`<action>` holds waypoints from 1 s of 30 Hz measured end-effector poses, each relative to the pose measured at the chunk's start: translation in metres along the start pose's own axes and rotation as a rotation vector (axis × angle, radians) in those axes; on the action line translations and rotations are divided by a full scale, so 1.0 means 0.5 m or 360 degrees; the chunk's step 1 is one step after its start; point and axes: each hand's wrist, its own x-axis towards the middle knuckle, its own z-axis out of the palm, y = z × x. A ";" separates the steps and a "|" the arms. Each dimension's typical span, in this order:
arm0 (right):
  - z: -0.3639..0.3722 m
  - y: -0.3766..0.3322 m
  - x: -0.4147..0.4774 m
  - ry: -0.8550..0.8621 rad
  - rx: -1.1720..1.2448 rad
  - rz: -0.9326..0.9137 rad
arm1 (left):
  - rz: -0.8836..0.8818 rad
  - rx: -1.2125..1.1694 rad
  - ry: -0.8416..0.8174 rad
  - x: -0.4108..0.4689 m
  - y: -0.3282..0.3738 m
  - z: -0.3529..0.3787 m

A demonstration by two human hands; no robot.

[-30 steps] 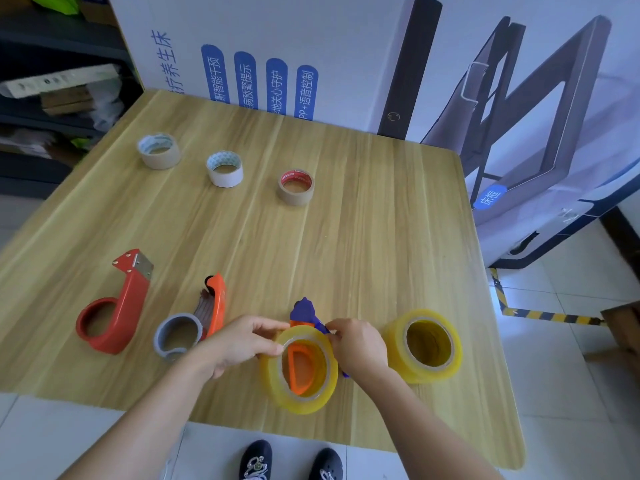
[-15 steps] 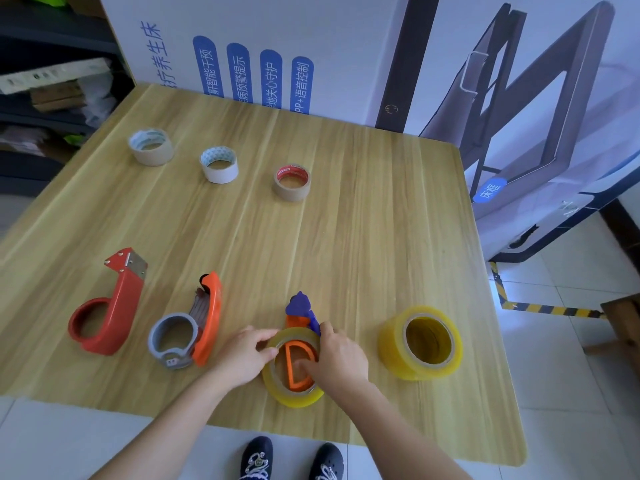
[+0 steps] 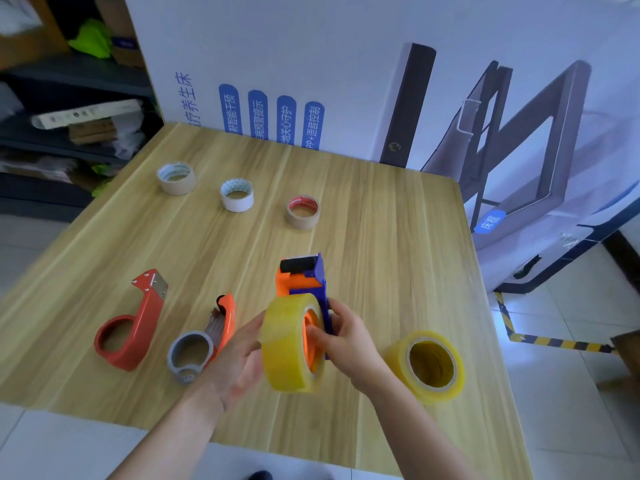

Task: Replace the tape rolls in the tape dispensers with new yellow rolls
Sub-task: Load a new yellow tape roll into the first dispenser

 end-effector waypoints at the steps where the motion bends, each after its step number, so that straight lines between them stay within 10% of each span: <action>1: -0.001 -0.018 -0.006 -0.0051 0.0072 -0.0037 | 0.0119 0.0127 -0.0012 -0.003 0.016 0.015; 13: -0.018 -0.167 -0.084 0.0394 0.0327 -0.0609 | 0.0844 0.0289 0.0331 -0.042 0.171 0.121; 21: -0.012 -0.238 -0.152 0.0025 -0.0004 -0.1112 | 0.1033 0.0334 0.0322 -0.080 0.255 0.167; 30: -0.033 -0.269 -0.178 -0.0161 0.0150 -0.0970 | 0.1100 0.0396 -0.0082 -0.133 0.312 0.211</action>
